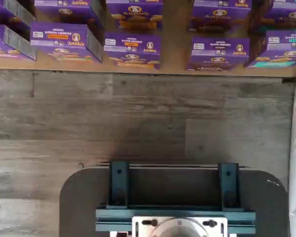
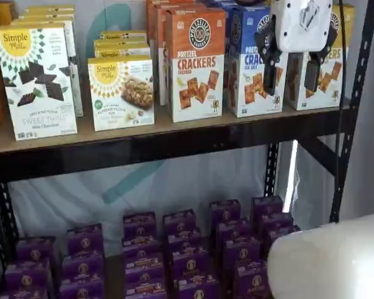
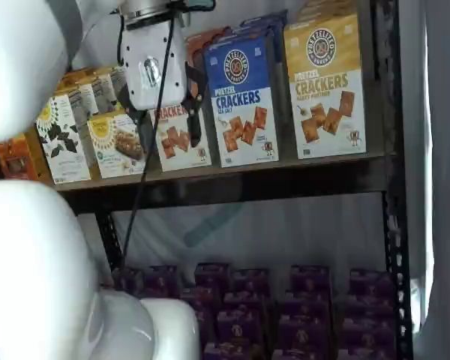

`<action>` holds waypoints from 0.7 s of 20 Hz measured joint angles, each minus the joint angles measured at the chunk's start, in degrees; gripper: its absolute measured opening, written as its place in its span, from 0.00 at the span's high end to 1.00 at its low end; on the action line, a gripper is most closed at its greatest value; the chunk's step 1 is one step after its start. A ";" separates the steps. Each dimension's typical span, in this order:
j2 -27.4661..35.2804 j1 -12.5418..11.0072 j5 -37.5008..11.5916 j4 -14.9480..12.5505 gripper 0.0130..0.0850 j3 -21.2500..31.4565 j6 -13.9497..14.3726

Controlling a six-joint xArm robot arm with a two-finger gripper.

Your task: Retrieve the yellow and white box located on the top shelf, the sixth one from the left

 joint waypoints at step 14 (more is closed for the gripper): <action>-0.70 -3.43 -5.65 -2.01 0.00 1.90 -4.09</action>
